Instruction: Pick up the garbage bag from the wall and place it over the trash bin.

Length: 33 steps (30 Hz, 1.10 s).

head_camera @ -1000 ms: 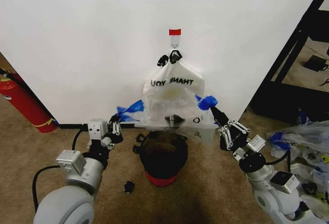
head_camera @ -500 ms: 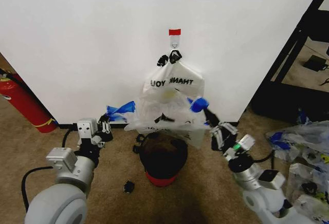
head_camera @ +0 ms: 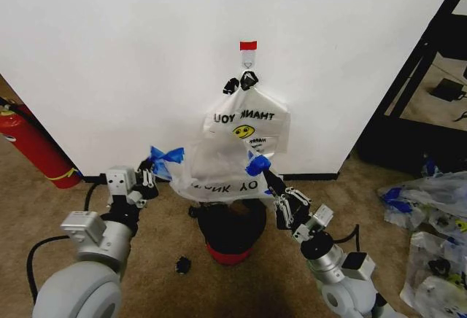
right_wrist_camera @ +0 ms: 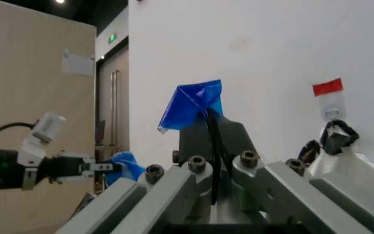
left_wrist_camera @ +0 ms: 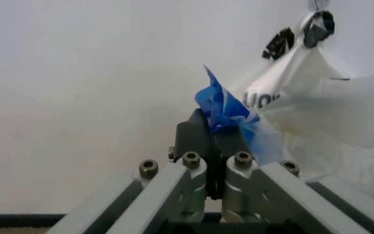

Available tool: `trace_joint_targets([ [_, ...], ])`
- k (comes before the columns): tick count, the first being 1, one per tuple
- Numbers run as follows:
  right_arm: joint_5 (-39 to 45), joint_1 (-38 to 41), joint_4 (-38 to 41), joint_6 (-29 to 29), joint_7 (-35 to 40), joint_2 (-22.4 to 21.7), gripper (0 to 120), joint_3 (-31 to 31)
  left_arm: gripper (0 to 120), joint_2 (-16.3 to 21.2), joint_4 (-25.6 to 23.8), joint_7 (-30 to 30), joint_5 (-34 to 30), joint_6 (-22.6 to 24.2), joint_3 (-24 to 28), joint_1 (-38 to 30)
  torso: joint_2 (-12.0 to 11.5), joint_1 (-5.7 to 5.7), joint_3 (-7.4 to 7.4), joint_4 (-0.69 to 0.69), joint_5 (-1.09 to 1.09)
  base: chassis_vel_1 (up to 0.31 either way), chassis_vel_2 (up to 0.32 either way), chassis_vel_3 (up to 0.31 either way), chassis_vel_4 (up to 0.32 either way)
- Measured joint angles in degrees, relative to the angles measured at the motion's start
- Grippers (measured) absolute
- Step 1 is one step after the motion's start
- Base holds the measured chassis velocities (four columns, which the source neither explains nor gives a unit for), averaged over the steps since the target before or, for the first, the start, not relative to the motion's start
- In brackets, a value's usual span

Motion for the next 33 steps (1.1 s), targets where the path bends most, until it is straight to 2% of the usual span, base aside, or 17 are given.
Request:
trace_joint_targets([
  [4, 0.1, -0.5, -0.6, 0.1, -1.5, 1.4, 0, -0.2, 0, 1.7, 0.0, -0.7, -1.1, 1.6, 0.1, 0.3, 0.0, 0.00, 0.00, 0.01, 0.00, 0.000, 0.000, 0.000, 0.000],
  [7, 0.2, -0.9, -1.2, 0.2, -2.5, 2.5, 0, -0.8, 0, 5.7, 0.0, -2.2, -3.5, 4.1, -0.8, 0.0, 0.0, 0.00, 0.00, 0.01, 0.01, 0.000, 0.000, 0.000, 0.000],
  [9, 0.1, -1.7, -1.1, 0.2, -3.1, 2.8, 0, -0.9, 0, 10.0, 0.0, -4.1, -6.9, 6.5, -1.5, -0.7, 0.0, 0.00, 0.00, 0.00, 0.00, 0.000, 0.000, 0.000, 0.000],
  [11, 0.1, -1.9, -1.1, 0.2, -3.3, 2.8, 0, -0.9, 0, 11.0, 0.0, -4.5, -7.5, 6.8, -1.5, -0.8, 0.0, 0.00, 0.00, 0.01, 0.00, 0.000, 0.000, 0.000, 0.000],
  [15, 0.3, -3.1, -0.2, 0.2, -3.3, 2.4, 0, -0.1, 0, 16.4, 0.0, -4.9, -9.4, 7.6, -1.7, -3.0, 0.0, 0.00, 0.00, 0.01, 0.00, 0.000, 0.000, 0.000, 0.000],
  [17, 0.9, -3.4, 0.6, 0.1, -3.3, 2.3, 0, 0.4, 0, 17.9, 0.0, -4.9, -10.9, 7.6, -2.8, -5.1, 0.0, 0.00, 0.00, 0.00, 0.00, 0.000, 0.000, 0.000, 0.000],
  [22, 2.5, -4.0, 3.1, -0.2, -3.5, 2.3, 0, 1.4, 0, 18.6, 0.0, -4.3, -13.7, 6.0, -5.3, -7.7, 0.0, 0.00, 0.00, 0.01, 0.00, 0.000, 0.000, 0.000, 0.000],
  [26, 3.7, -5.2, 6.4, -0.6, -5.4, 2.4, 0, 3.0, 0, 17.4, 0.1, -2.5, -11.5, 3.3, -4.9, -8.5, 0.0, 0.00, 0.00, 0.01, 0.00, 0.000, 0.000, 0.000, 0.000],
  [33, 4.0, -5.7, 8.6, -0.8, -6.5, 2.6, 0, 5.2, 0, 16.4, 0.1, -1.1, -9.5, 1.5, -3.9, -9.8, 0.0, 0.00, 0.00, 0.00, 0.01, 0.000, 0.000, 0.000, 0.000],
])
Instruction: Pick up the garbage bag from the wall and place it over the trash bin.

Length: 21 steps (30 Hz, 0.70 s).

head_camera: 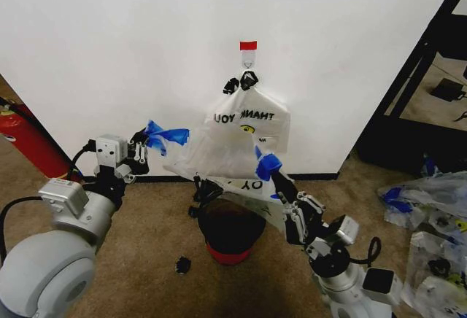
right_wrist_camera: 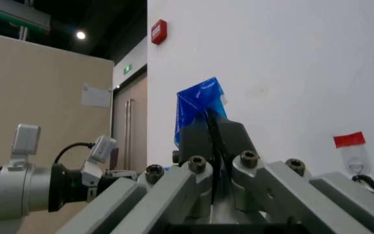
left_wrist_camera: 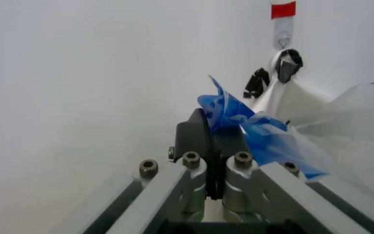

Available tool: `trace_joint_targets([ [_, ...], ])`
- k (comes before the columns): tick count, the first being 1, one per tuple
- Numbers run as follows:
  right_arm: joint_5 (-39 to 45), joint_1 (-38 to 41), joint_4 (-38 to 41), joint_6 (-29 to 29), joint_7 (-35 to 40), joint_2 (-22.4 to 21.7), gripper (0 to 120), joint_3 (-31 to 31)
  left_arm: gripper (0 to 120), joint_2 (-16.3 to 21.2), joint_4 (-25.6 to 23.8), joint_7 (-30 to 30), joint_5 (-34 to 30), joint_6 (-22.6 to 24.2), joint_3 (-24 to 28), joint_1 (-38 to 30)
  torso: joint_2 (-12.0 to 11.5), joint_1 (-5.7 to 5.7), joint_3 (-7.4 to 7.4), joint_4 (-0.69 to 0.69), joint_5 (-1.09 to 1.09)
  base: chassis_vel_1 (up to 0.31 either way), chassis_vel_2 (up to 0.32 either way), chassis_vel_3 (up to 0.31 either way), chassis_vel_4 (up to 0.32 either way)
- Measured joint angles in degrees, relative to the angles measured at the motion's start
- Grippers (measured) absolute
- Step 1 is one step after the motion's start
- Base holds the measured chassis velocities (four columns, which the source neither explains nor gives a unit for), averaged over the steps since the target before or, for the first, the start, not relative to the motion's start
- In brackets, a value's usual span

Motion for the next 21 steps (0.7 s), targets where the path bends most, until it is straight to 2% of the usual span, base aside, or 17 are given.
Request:
trace_joint_targets([
  [9, -0.7, 2.6, -7.7, 1.4, -1.8, 0.6, 0, 0.5, 0, -2.4, 0.0, -0.2, -1.5, 2.3, 3.4, 1.4, 0.0, 0.00, 0.00, 0.01, 0.00, 0.000, 0.000, 0.000, 0.000],
  [21, -2.0, 12.4, -24.1, 3.4, -3.6, 2.0, 0, -2.5, 0, -6.1, 0.0, -0.8, -4.6, 3.7, 8.6, 0.9, 0.0, 0.00, 0.00, 0.00, 0.01, 0.000, 0.000, 0.000, 0.000],
])
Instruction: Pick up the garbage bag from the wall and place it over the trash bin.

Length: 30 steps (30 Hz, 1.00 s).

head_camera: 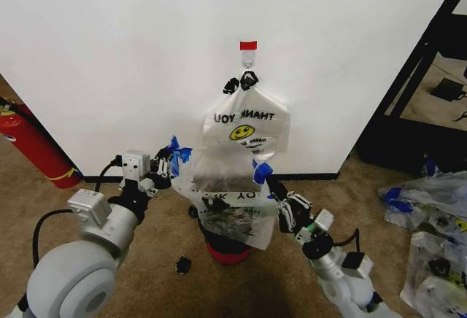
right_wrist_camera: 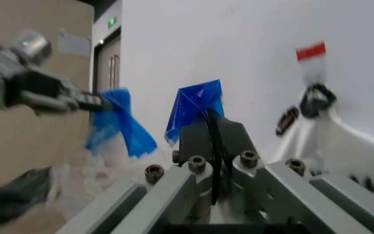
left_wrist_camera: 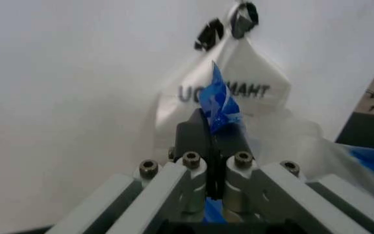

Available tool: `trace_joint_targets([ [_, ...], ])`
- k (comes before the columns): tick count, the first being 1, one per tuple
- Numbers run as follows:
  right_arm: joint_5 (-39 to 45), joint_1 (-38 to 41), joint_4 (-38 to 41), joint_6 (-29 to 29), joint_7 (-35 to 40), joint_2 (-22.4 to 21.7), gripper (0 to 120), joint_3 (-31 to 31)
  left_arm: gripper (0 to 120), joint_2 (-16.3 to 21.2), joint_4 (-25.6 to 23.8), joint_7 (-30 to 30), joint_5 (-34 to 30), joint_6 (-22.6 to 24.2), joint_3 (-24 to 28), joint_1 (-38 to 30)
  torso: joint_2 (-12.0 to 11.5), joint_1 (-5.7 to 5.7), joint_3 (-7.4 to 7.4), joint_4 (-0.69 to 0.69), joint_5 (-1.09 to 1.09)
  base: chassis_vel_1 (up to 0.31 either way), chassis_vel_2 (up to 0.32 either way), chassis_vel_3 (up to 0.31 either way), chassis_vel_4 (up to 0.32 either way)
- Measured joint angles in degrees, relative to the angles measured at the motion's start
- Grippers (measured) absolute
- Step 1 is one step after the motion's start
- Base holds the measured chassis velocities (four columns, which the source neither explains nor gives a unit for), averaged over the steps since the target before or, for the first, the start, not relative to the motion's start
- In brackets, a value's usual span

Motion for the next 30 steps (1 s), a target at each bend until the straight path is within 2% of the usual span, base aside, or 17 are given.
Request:
trace_joint_targets([
  [7, -0.8, 1.5, -4.2, 0.2, -1.8, -0.7, 0, 0.3, 0, -2.0, 2.0, -1.2, -0.9, 0.9, 3.8, 1.5, 0.0, 0.00, 0.00, 0.00, 0.00, 0.000, 0.000, 0.000, 0.000],
  [10, 0.1, 0.7, -4.6, -1.6, -5.7, -2.2, 0, 1.2, 0, -2.7, 3.3, -1.2, -0.6, 1.3, 5.8, 2.2, 0.0, 0.00, 0.00, 0.00, 0.00, 0.000, 0.000, 0.000, 0.000],
  [13, 0.3, 0.2, -5.4, -2.3, -7.7, -2.7, 0, 1.6, 0, -2.9, 4.3, -1.2, 0.8, 1.3, 6.9, 2.2, 0.0, 0.00, -0.01, -0.01, -0.01, 0.000, 0.000, 0.000, 0.000],
  [17, 0.3, 0.1, -10.4, -1.0, -8.6, -2.5, 0, 0.1, 0, -3.1, 7.7, -1.1, 5.3, 0.4, 9.7, 2.0, 0.0, 0.00, 0.00, -0.01, -0.01, 0.000, 0.000, 0.000, 0.000],
  [20, 0.3, 0.6, -13.5, 0.6, -7.2, -1.9, 0, -1.7, 0, -3.0, 9.0, -1.2, 6.6, 0.2, 10.9, 2.3, 0.0, 0.00, 0.00, -0.01, 0.00, 0.000, 0.000, 0.000, 0.000],
  [24, 0.9, 1.3, -16.2, 2.9, -0.2, -1.1, 0, -5.8, 0, -2.8, 10.5, -1.9, 7.6, 0.6, 12.1, 3.0, 0.0, 0.00, 0.00, 0.01, 0.00, 0.000, 0.000, 0.000, 0.000],
  [26, 1.7, 1.0, -16.1, 3.0, 3.1, -1.1, 0, -7.6, 0, -2.5, 11.7, -2.1, 8.7, 0.8, 12.7, 3.7, 0.0, 0.00, 0.00, 0.01, -0.01, 0.000, 0.000, 0.000, 0.000],
  [30, 2.1, -0.5, -13.5, 2.8, 4.4, -1.6, 0, -8.7, 0, -2.4, 12.1, -2.1, 10.2, 0.1, 12.5, 5.3, 0.0, 0.00, -0.01, -0.01, -0.01, 0.000, 0.000, 0.000, 0.000],
])
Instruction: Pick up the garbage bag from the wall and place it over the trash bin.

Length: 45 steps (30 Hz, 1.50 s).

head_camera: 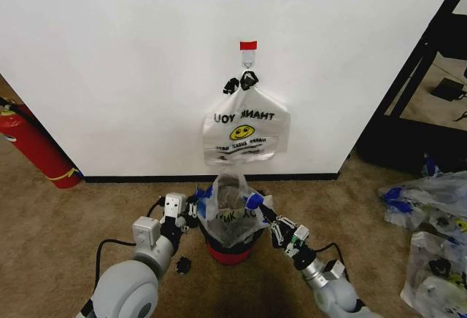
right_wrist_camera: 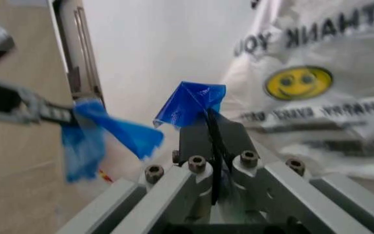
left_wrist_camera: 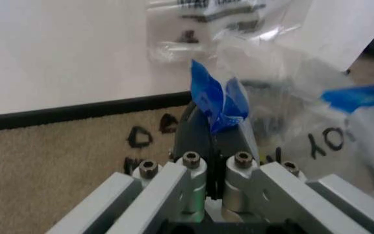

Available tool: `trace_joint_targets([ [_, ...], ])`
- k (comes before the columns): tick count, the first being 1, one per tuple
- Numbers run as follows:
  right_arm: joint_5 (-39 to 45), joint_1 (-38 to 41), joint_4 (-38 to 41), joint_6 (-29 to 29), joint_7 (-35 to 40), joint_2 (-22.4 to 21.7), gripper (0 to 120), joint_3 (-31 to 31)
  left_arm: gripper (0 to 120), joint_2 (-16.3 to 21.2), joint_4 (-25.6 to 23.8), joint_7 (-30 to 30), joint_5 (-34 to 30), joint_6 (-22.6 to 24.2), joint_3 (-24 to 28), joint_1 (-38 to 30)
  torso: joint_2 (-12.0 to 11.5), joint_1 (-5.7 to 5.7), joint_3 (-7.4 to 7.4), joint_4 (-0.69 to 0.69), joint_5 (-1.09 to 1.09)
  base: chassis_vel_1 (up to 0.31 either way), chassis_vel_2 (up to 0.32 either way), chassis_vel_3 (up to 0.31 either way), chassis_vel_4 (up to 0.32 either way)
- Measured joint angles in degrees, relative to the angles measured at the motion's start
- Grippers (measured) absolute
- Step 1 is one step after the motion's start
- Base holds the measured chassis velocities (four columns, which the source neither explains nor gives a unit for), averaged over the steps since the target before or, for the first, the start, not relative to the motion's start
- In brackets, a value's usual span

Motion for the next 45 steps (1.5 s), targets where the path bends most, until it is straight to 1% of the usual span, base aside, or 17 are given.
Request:
trace_joint_targets([
  [3, 0.7, -2.3, 4.3, -0.9, 0.1, -1.0, 0, -0.2, 0, 0.4, -2.0, 0.0, 0.8, -0.4, -1.6, 2.0, 0.0, 0.00, 0.00, 0.00, 0.01, 0.000, 0.000, 0.000, 0.000],
  [5, 1.0, -3.2, 5.8, -1.1, 0.1, -1.3, 0, -0.1, 0, 0.6, -2.8, 0.0, 1.3, -0.5, -2.2, 2.8, 0.0, 0.00, 0.00, 0.02, 0.00, 0.000, 0.000, 0.000, 0.000],
  [9, 1.6, -8.1, 10.9, -1.5, 0.8, -2.7, 0, 0.2, 0, 1.8, -4.7, 0.1, 5.3, -0.7, -4.4, 5.4, 0.0, 0.00, 0.00, 0.00, -0.01, 0.000, 0.000, 0.000, 0.000],
  [12, 1.6, -9.2, 11.5, -1.6, 1.0, -3.1, 0, 0.2, 0, 2.3, -4.9, 0.2, 6.1, -0.5, -5.0, 5.9, 0.0, 0.00, 0.00, 0.00, 0.00, 0.000, 0.000, 0.000, 0.000],
  [16, 0.5, -13.2, 11.9, -1.2, 1.4, -4.4, 0, 1.3, 0, 5.3, -5.4, 0.3, 8.2, 1.9, -7.3, 7.9, 0.0, 0.00, -0.01, -0.01, 0.00, 0.000, 0.000, 0.000, 0.000],
  [17, 0.5, -13.2, 11.9, -1.2, 1.4, -4.4, 0, 1.3, 0, 5.3, -5.4, 0.3, 8.2, 1.9, -7.3, 7.9, 0.0, 0.00, -0.01, -0.01, 0.00, 0.000, 0.000, 0.000, 0.000],
  [18, -0.3, -14.2, 11.0, -0.7, 1.8, -4.4, 0, 1.7, 0, 6.1, -5.4, 0.5, 9.1, 3.1, -7.4, 8.7, 0.0, 0.00, 0.00, 0.00, 0.00, 0.000, 0.000, 0.000, 0.000],
  [20, -0.6, -15.2, 9.4, 0.4, 2.0, -4.2, 0, 1.8, 0, 6.2, -4.9, 1.2, 11.1, 3.7, -7.2, 9.4, 0.0, 0.00, -0.01, 0.00, 0.00, 0.000, 0.000, 0.000, 0.000],
  [26, 0.3, -14.2, 3.2, 3.7, 1.8, -2.8, 0, 1.8, 0, 4.4, -1.3, 1.7, 16.6, 3.4, -4.6, 10.0, 0.0, 0.00, 0.00, 0.01, 0.00, 0.000, 0.000, 0.000, 0.000],
  [31, 3.5, -12.1, -4.4, 6.4, -1.3, -1.5, 0, 1.7, 0, 2.6, 4.3, 2.0, 21.1, 0.4, -2.5, 9.3, 0.0, 0.00, 0.00, 0.00, 0.00, 0.000, 0.000, 0.000, 0.000],
  [35, 4.5, -11.0, -6.7, 6.5, -2.3, -1.0, 0, 1.7, 0, 1.8, 6.1, 2.0, 21.7, -0.3, -2.0, 8.6, 0.0, 0.00, 0.00, 0.01, 0.00, 0.000, 0.000, 0.000, 0.000],
  [36, 5.8, -8.9, -10.4, 6.5, -3.2, 0.3, 0, 1.7, 0, 0.4, 9.0, 2.0, 22.8, -1.3, -1.2, 7.0, 0.0, 0.00, 0.00, 0.00, 0.00, 0.000, 0.000, 0.000, 0.000],
  [38, 6.6, -7.3, -13.0, 6.5, -3.6, 1.5, 0, 1.6, 0, -0.3, 10.9, 2.0, 23.8, -1.7, -0.8, 6.1, 0.0, 0.00, 0.00, 0.00, 0.00, 0.000, 0.000, 0.000, 0.000],
  [39, 6.6, -7.3, -13.0, 6.5, -3.6, 1.5, 0, 1.6, 0, -0.3, 10.9, 2.0, 23.8, -1.7, -0.8, 6.1, 0.0, 0.00, 0.00, 0.00, 0.00, 0.000, 0.000, 0.000, 0.000],
  [45, 7.1, -4.0, -17.1, 6.7, -4.8, 5.4, 0, 1.1, 0, -0.6, 14.2, 2.5, 26.4, -3.4, 0.0, 4.7, 0.0, 0.00, 0.00, 0.00, 0.00, 0.000, 0.000, 0.000, 0.000],
])
